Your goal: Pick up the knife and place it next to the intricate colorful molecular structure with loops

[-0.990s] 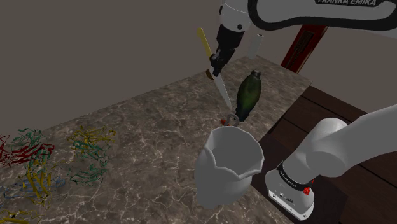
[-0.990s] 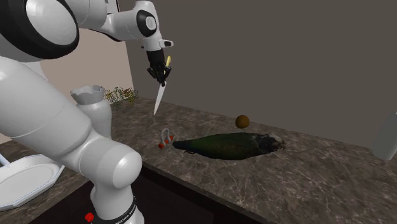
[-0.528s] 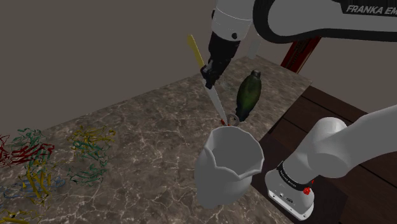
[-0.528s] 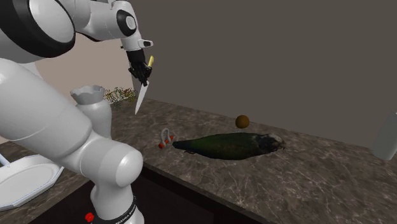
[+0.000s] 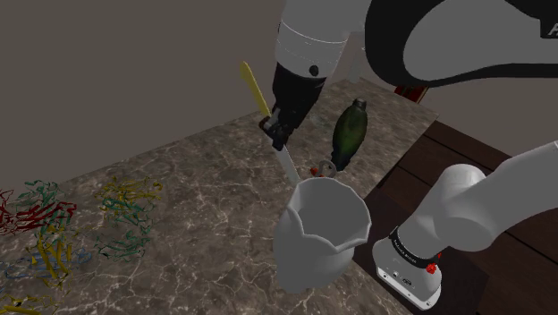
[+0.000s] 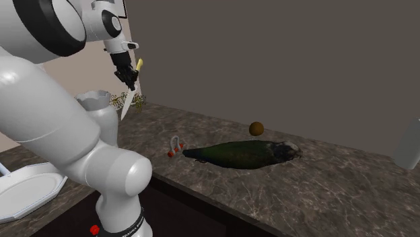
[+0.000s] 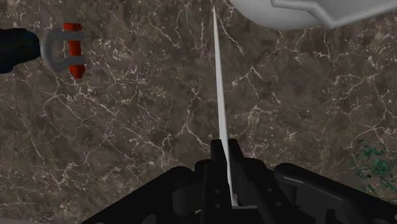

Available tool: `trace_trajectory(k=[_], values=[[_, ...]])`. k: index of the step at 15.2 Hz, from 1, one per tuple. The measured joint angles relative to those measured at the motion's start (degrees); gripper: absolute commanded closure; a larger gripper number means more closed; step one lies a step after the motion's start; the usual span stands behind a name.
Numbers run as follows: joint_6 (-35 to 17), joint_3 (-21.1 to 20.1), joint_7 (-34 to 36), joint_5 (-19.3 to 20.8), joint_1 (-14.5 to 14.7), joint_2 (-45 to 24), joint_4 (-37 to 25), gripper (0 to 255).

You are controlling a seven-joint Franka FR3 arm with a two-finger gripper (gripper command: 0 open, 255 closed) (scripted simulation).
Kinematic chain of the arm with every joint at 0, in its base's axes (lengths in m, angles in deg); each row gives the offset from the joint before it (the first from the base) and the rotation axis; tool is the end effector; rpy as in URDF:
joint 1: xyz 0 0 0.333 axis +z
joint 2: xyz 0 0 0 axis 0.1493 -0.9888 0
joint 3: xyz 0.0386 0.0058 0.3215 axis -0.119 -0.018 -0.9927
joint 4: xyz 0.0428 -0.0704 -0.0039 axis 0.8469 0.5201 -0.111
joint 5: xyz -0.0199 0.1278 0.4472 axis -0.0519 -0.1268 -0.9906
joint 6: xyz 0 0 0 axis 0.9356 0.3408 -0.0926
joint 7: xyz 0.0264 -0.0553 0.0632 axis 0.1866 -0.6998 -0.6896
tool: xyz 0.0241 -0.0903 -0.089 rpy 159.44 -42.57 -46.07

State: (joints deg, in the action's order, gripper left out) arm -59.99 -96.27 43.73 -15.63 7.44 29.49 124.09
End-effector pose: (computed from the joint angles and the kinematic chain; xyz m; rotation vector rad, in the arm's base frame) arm 0.3488 0.3992 0.5645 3.0604 0.3425 0.1853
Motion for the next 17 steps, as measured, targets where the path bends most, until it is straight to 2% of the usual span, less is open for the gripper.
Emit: trace_trajectory(k=[5,9,14,17], values=[[0.68,-5.91,7.61,0.47,1.27,-3.59,-3.99,255],[1.77,-12.02,15.38,2.78,2.09,-9.2,-9.68,255],[3.62,-19.37,25.72,8.82,3.86,-18.69,-17.79,255],[5.84,-23.08,32.88,14.51,6.99,-26.18,-23.84,255]])
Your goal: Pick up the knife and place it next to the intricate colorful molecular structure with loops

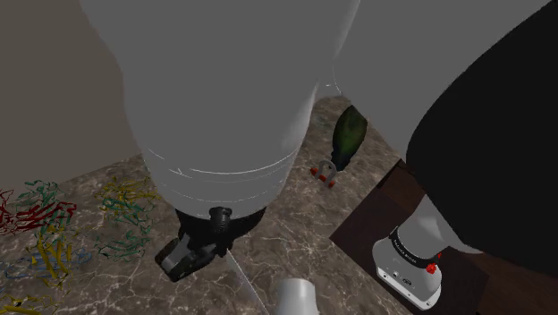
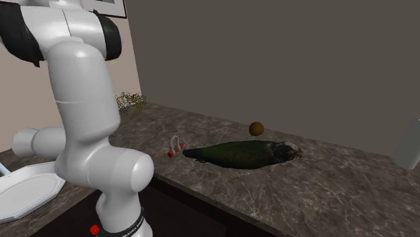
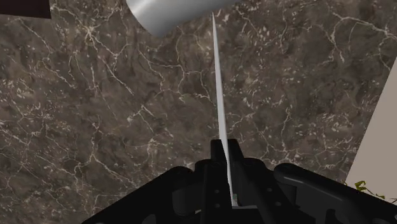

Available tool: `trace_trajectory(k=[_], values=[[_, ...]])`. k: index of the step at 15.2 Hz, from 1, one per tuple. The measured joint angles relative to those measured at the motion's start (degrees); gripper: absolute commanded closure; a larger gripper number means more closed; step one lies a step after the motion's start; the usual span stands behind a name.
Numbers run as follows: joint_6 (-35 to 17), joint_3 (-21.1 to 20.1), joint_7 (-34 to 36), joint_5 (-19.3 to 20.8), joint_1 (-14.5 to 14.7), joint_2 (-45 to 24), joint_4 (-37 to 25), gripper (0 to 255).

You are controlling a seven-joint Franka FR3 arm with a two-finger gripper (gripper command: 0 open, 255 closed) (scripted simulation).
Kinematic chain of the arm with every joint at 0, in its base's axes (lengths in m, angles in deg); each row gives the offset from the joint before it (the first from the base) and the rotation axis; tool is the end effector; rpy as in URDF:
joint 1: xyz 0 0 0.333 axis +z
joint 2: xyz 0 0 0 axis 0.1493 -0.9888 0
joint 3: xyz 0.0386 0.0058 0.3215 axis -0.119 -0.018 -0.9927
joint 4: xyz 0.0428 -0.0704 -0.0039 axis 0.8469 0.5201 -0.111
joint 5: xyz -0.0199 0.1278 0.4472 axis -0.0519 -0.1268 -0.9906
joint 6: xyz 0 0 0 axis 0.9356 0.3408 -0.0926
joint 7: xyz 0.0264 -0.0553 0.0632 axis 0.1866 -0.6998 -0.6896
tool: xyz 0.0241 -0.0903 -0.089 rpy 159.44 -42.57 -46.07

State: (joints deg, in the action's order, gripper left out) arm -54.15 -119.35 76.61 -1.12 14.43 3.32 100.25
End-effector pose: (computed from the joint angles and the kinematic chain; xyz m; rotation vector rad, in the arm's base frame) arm 0.1981 0.6152 0.5652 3.0595 0.3479 0.1838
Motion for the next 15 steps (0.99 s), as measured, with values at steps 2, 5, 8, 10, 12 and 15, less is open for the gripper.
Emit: trace_trajectory(k=[2,5,8,10,12,15], values=[[2.38,-1.39,4.32,4.19,3.37,-5.3,-4.91,255],[5.84,-1.57,10.33,11.13,10.78,-14.23,-13.1,255],[7.23,-0.94,13.1,14.22,15.21,-18.41,-17.01,255],[6.09,-0.91,13.53,14.29,15.1,-18.5,-15.81,255],[4.39,-0.98,13.81,14.09,14.5,-18.2,-13.77,255],[2.2,-0.94,14.03,14.05,13.79,-18.09,-11.42,255]])
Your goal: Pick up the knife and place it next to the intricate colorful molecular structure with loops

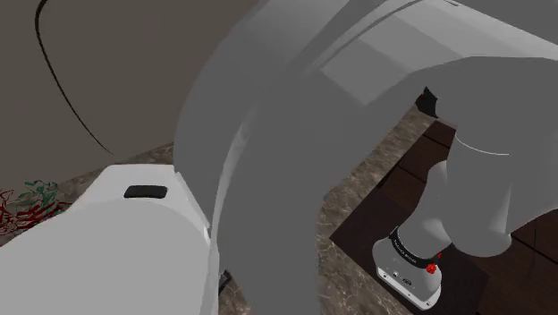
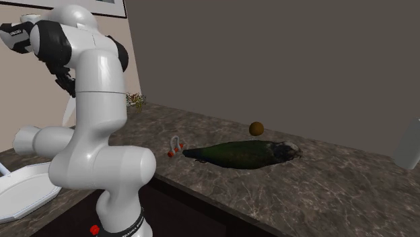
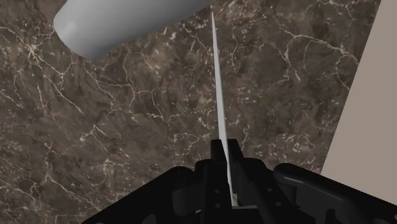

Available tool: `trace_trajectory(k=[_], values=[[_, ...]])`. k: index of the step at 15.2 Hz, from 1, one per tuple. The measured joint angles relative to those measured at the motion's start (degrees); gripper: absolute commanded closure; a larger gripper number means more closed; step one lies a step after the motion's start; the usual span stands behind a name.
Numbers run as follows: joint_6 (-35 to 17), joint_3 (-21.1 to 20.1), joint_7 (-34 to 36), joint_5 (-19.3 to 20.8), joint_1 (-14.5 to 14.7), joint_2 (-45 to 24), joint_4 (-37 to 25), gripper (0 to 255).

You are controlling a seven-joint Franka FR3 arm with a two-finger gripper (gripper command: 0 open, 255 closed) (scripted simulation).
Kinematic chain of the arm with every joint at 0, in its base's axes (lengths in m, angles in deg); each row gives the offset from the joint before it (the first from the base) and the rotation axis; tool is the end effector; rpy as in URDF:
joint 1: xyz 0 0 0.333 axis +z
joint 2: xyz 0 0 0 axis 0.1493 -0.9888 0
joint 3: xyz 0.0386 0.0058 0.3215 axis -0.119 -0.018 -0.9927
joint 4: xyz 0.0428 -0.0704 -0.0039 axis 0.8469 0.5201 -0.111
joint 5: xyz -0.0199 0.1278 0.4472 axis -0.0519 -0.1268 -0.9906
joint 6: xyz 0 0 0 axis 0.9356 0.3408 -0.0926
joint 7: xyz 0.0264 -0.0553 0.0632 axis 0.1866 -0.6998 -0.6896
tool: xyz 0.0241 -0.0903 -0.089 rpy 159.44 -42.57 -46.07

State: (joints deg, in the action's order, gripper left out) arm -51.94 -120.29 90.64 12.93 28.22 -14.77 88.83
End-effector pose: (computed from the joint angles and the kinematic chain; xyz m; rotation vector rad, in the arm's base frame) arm 0.1397 0.6973 0.5249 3.0604 0.3406 0.1849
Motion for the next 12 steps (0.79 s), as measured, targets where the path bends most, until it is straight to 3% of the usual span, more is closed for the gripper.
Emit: trace_trajectory(k=[12], values=[[-9.11,0.35,1.85,0.59,-1.9,-0.09,9.55,255]])
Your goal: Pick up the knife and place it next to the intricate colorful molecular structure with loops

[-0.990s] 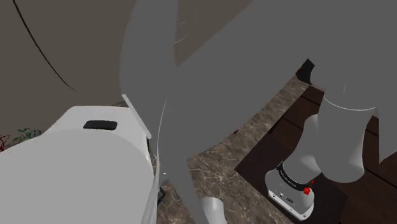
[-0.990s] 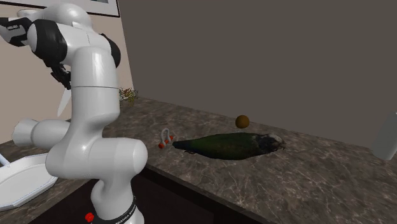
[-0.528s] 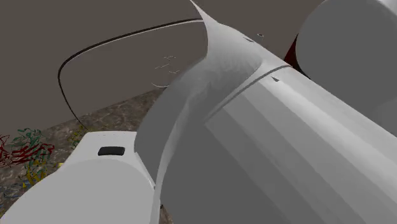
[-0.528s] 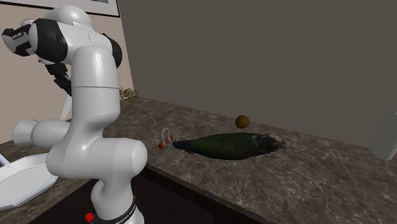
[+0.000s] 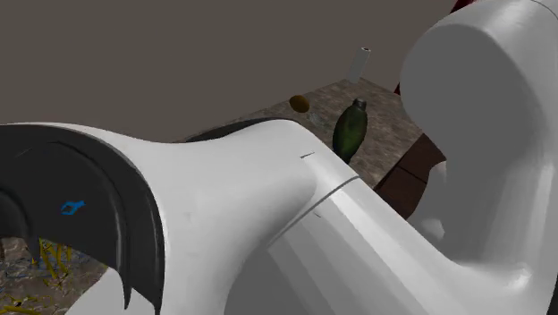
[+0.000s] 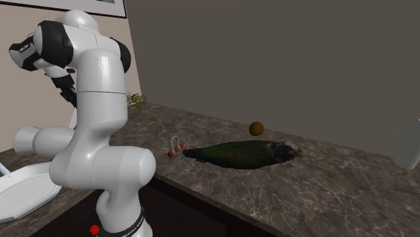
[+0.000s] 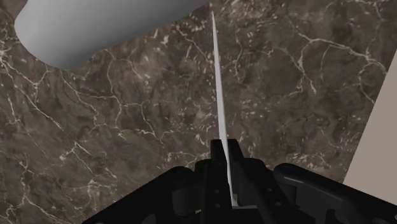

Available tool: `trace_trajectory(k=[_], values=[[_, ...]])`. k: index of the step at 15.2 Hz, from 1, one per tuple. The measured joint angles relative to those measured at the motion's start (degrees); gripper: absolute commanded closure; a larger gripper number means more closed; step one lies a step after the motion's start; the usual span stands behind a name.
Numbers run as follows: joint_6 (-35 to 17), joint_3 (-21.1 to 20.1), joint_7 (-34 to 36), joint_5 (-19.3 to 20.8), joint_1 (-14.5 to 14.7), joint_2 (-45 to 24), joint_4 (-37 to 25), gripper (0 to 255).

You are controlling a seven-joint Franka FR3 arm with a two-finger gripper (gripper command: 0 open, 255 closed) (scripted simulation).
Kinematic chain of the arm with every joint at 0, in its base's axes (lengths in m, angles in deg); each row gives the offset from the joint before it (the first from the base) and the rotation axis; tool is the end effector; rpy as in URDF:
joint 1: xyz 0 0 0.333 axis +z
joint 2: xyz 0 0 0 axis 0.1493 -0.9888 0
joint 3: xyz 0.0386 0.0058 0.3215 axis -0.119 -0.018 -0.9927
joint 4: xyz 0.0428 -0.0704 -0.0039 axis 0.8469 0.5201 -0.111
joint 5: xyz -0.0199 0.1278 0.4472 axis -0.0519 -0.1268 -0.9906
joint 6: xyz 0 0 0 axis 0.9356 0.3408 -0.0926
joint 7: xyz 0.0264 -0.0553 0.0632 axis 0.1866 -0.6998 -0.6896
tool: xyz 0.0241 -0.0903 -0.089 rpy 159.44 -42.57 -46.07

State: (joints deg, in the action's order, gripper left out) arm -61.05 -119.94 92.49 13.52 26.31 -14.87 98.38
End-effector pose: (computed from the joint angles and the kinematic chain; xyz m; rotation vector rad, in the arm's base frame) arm 0.1380 0.6951 0.4487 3.0603 0.3404 0.1849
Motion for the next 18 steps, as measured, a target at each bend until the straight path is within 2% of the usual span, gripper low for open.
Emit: trace_trajectory(k=[14,18], values=[[-9.04,1.76,2.79,3.22,-0.29,-2.56,7.38,255],[-11.21,2.38,4.06,4.42,0.41,-3.96,9.07,255]])
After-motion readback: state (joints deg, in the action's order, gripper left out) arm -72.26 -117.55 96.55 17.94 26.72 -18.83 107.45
